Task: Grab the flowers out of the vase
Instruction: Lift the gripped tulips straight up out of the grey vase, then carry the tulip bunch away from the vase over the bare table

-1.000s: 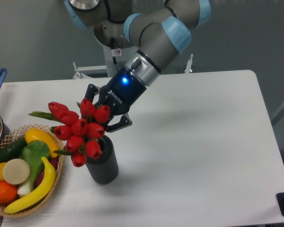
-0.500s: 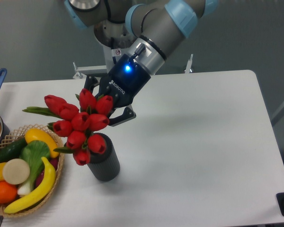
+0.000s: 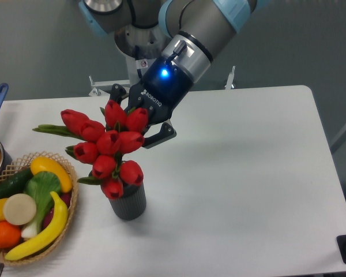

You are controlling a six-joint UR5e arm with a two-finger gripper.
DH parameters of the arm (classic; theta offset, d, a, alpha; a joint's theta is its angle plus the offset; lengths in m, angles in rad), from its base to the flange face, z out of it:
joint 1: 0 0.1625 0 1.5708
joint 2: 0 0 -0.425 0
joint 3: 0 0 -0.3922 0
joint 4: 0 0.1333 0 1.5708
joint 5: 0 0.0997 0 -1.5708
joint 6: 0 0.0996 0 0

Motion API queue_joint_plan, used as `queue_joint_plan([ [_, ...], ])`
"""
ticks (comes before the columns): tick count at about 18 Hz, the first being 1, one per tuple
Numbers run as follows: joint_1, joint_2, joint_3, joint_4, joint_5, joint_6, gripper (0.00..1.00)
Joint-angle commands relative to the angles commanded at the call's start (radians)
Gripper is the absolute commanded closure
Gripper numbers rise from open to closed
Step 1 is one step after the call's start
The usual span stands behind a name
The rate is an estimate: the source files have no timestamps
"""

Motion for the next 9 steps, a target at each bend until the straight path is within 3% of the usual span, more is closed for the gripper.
queue_joint_plan([
  [4,0.043,0.006,0.038,-0.002,0.002,-0.054,0.66],
  [9,0.173,0.003,0.041,-0.003,0.008,-0.039,0.66],
])
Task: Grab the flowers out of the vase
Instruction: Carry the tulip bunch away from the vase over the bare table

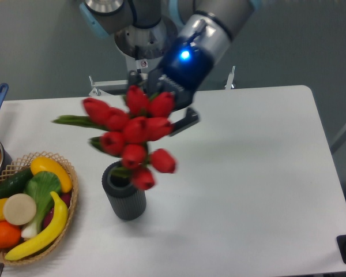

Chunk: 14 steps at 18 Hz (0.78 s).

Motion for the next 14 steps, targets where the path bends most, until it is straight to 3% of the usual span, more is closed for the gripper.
queue_joint_plan([
  [5,0.114,-0.009,0.002,0.002,0.002,0.015,0.66],
  [14,0.163,-0.057,-0.009,0.000,0.011,0.103,0.66],
])
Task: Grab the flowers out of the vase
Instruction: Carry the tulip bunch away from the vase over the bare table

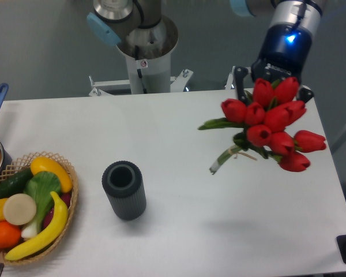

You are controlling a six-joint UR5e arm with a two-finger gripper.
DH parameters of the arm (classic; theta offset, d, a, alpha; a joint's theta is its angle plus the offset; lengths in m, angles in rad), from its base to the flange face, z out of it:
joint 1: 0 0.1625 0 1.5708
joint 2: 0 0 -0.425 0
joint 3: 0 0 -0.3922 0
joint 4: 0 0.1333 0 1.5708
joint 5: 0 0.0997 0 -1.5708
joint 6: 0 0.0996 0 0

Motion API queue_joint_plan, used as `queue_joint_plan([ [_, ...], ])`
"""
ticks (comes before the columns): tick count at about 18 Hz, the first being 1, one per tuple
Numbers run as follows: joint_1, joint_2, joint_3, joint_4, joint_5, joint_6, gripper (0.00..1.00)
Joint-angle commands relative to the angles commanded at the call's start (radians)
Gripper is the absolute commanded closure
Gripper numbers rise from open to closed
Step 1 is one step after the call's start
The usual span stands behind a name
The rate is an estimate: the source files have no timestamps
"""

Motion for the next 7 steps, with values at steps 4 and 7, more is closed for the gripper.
queue_joint_plan([
  [4,0.015,0.000,-0.017,0.000,-0.002,0.002,0.66],
  [7,0.015,0.000,-0.028,0.002,-0.002,0.002,0.66],
])
